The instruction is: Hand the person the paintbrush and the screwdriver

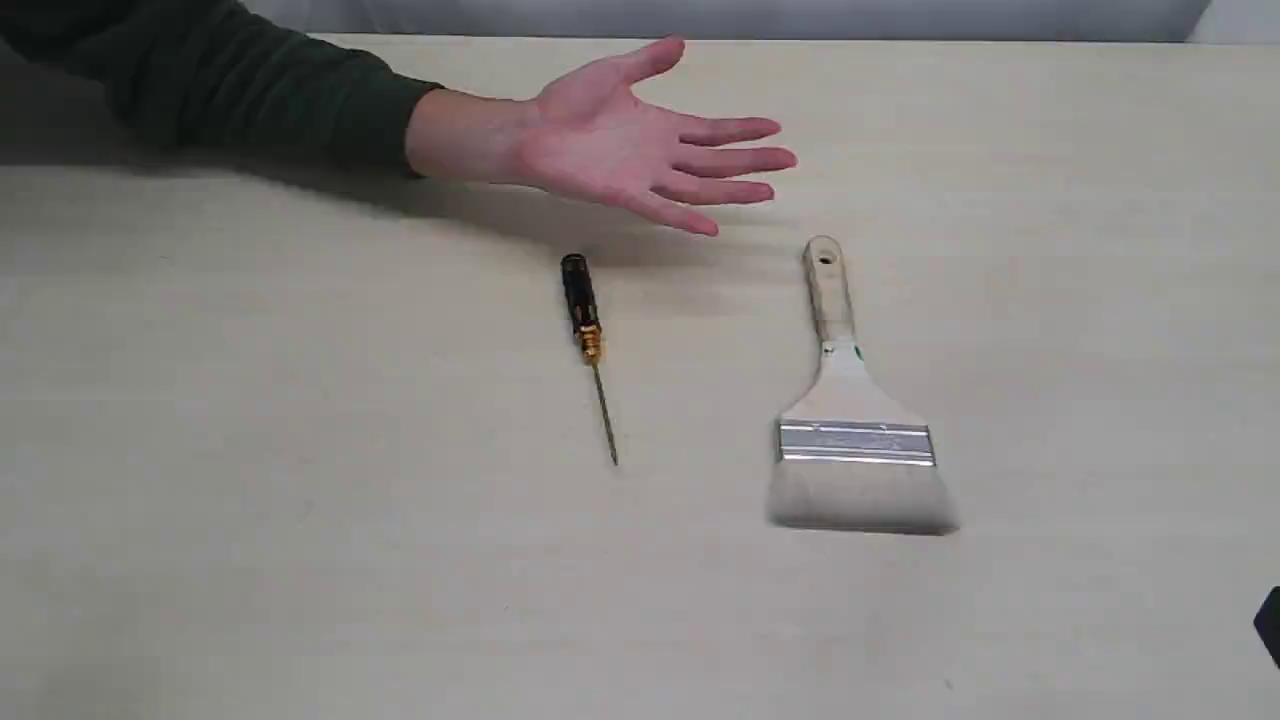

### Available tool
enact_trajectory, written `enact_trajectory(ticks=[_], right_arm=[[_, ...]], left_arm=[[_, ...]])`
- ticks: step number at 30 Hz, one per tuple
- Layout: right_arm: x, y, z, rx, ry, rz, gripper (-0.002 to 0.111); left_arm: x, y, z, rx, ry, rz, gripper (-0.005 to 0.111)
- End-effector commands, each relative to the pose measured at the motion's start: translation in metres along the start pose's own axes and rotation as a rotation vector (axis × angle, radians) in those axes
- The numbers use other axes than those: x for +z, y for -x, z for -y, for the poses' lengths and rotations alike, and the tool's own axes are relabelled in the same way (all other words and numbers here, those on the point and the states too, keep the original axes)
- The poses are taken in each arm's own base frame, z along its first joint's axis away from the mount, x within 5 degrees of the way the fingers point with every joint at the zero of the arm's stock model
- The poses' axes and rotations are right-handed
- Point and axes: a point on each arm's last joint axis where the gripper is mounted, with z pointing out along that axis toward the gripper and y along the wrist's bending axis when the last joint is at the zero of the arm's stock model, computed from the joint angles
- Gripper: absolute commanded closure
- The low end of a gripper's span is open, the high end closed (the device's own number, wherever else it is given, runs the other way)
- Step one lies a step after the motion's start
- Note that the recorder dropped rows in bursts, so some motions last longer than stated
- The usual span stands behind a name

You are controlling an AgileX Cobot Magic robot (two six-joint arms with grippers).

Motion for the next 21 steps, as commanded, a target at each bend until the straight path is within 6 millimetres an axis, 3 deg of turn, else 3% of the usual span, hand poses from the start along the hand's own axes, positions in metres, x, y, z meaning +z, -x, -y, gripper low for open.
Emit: enact_trajectory(ticks=[1, 15, 21], right_arm=[[0.000, -0.001, 0.000, 0.000, -0.001, 0.002, 0.104], [0.000, -0.001, 0.000, 0.000, -0.002, 0.004, 0.104], [-0.001, 0.010, 0.001, 0.000, -0.009, 0.118, 0.104]], left_arm=[[0.000, 0.000, 0.000, -0.006, -0.007, 0.009, 0.107], [0.000, 0.000, 0.000, -0.006, -0.007, 0.009, 0.107], [0.000, 0.000, 0.000, -0.006, -0.007, 0.009, 0.107]])
